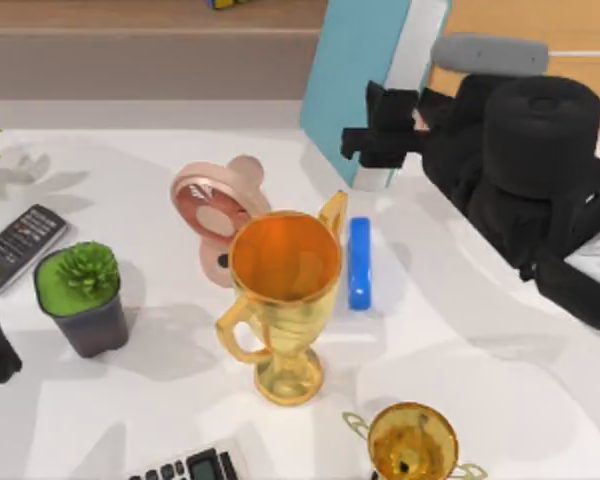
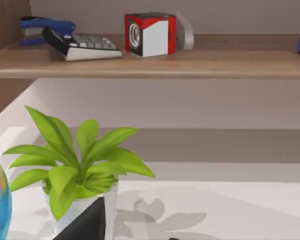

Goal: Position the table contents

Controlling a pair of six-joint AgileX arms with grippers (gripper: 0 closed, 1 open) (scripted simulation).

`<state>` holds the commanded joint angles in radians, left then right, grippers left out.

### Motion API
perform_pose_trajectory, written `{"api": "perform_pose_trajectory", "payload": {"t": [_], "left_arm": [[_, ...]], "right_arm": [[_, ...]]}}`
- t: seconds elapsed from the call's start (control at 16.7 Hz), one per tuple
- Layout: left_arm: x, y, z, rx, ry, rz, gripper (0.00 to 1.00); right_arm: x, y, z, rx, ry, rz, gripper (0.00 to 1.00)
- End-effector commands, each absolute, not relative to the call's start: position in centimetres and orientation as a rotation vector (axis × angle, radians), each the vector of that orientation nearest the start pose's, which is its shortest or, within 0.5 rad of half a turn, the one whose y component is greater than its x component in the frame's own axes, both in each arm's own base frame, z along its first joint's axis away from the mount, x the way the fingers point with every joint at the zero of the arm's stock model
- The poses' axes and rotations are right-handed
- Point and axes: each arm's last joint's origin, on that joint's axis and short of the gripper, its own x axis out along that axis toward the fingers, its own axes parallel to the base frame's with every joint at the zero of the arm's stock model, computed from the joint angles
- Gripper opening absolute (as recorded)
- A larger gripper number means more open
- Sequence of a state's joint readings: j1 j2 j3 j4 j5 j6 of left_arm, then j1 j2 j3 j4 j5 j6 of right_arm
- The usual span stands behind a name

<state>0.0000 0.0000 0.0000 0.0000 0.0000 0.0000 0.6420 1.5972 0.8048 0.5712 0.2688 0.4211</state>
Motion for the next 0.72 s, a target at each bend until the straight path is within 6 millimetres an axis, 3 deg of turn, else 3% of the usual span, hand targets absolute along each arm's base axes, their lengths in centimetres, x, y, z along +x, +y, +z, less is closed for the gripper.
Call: {"api": "perform_pose_trajectory", "payload": {"t": [0.36,0.72], "left_arm": [[10.6,-0.1,16.0,0.0,0.0,0.0,1.0],[10.6,-0.1,16.0,0.0,0.0,0.0,1.0]], "right_arm": [[27.6,9.6,17.1,0.658,0.453,0.197,0.0],[29.8,-2.6,16.7,1.115,0.372,-0.068,0.0]]}}
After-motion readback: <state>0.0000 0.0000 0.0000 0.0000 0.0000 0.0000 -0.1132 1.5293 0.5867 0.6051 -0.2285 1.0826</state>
